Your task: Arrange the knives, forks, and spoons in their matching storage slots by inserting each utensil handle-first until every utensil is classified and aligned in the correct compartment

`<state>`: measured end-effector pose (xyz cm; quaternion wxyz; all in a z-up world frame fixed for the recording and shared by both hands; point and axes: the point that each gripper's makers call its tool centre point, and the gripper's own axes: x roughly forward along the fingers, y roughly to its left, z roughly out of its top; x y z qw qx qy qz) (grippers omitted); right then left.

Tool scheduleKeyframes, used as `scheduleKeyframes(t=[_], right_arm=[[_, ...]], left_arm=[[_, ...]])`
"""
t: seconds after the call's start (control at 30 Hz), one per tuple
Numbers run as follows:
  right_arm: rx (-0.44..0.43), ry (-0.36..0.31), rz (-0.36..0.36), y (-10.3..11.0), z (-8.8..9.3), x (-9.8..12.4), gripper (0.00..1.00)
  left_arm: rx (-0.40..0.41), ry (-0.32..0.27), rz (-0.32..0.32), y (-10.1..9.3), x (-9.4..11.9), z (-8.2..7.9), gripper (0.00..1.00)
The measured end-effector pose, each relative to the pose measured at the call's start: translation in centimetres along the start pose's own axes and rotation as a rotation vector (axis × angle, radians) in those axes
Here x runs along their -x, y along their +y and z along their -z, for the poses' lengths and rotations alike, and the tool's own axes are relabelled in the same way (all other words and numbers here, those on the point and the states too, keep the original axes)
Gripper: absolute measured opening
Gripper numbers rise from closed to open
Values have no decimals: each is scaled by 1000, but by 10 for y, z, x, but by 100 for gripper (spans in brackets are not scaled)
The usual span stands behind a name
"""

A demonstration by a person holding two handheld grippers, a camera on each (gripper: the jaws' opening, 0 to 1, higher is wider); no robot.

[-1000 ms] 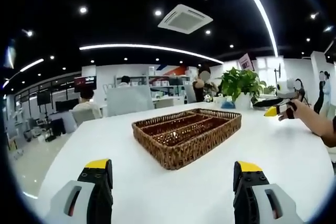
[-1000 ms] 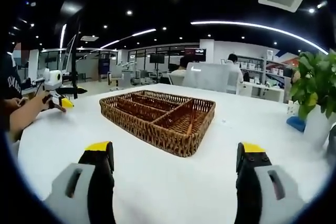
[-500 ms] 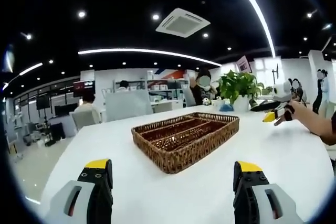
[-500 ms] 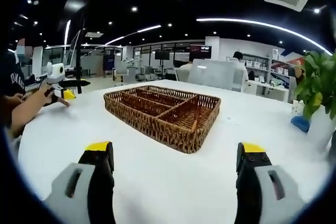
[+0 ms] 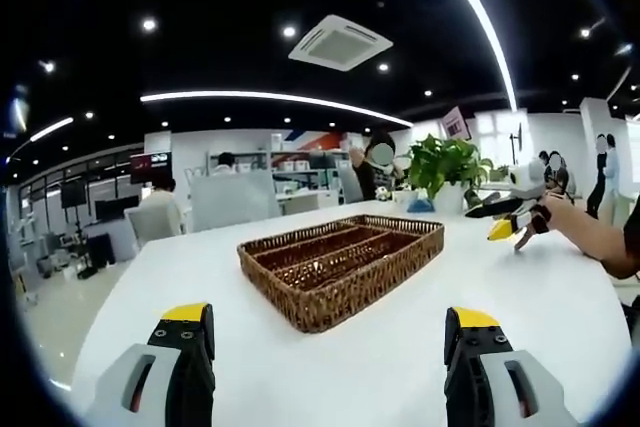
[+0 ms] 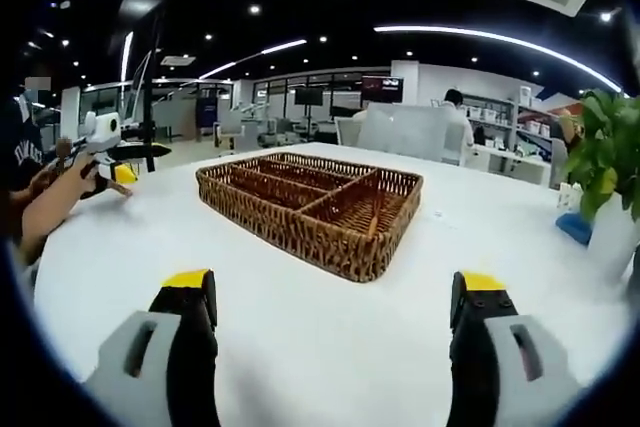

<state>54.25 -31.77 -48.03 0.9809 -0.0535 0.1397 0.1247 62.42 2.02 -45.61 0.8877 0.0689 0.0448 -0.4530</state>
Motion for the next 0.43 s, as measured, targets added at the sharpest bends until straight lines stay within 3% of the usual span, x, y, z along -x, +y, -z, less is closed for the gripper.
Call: scheduleKeyframes(t=[0.43], right_arm=[[-16,17,-15,3,3,-2,100]], left_arm=[[-4,-1,-8,1,-1,0,100]])
